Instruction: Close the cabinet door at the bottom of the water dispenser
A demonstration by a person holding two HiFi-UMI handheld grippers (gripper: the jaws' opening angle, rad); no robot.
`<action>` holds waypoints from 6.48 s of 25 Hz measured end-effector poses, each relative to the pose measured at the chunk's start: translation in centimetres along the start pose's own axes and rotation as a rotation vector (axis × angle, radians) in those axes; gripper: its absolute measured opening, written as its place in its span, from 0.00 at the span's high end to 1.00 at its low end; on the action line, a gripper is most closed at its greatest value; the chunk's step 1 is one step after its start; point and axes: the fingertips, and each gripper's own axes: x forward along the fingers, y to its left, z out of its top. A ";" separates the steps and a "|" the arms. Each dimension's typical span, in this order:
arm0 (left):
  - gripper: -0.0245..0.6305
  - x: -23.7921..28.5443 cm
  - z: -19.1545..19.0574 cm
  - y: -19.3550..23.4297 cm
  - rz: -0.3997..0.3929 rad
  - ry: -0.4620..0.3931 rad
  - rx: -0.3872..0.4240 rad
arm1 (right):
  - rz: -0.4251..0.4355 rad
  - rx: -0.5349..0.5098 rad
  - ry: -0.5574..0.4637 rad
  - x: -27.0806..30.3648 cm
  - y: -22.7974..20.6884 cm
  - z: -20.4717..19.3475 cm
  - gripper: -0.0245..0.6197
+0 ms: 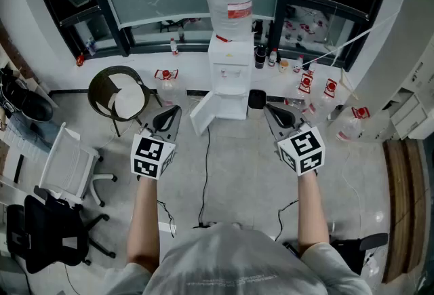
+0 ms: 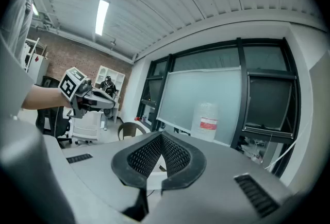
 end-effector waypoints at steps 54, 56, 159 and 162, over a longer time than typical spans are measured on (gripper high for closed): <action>0.79 37.2 -41.5 26.8 -0.120 0.302 -0.572 | 0.100 0.055 0.329 58.4 -6.9 -22.2 0.79; 0.76 38.9 -46.1 23.8 -0.159 0.366 -0.601 | 0.112 0.090 0.377 58.8 -6.5 -26.5 0.78; 0.92 68.3 -46.1 -13.7 -0.125 0.634 -0.511 | -0.061 0.498 0.507 30.7 -37.7 -56.7 0.88; 0.93 65.0 -41.3 -10.6 -0.164 0.567 -0.452 | -0.090 0.477 0.483 30.2 -37.7 -51.4 0.91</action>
